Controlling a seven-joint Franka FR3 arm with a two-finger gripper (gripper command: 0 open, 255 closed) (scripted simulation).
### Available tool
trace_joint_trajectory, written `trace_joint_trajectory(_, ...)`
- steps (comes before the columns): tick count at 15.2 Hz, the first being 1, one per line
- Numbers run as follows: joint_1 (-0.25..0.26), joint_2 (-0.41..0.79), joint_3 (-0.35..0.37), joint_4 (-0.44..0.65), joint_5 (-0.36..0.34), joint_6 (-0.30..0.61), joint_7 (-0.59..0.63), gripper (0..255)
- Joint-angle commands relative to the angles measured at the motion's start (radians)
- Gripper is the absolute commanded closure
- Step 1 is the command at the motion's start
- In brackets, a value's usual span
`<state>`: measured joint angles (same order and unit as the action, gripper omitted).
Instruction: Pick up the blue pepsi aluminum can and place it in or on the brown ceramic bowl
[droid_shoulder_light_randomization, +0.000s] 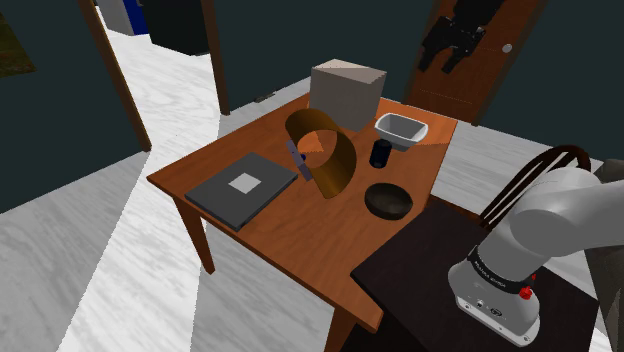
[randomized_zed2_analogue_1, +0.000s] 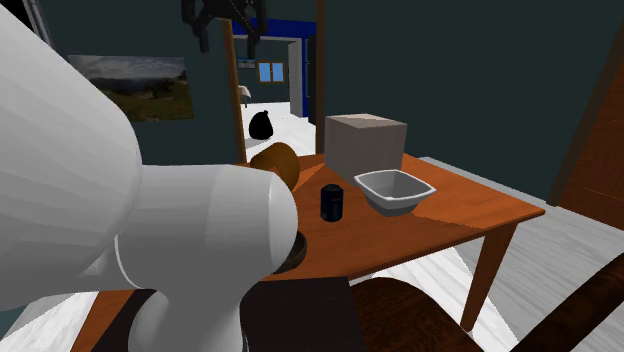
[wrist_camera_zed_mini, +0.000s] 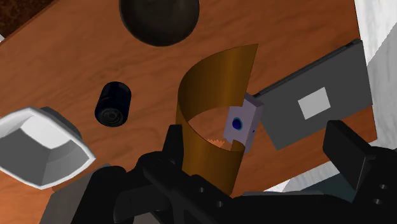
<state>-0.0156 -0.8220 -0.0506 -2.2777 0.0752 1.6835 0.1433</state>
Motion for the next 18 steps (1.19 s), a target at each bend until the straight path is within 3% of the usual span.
trace_joint_trajectory(1, 0.000, 0.000, 0.000, 0.000, 0.000, 0.000, 0.000, 0)
trace_joint_trajectory(10, -0.024, 0.179, -0.087, -0.096, -0.054, 0.213, -0.112, 0)
trace_joint_trajectory(18, -0.039, 0.406, -0.168, -0.104, -0.079, 0.399, -0.211, 0)
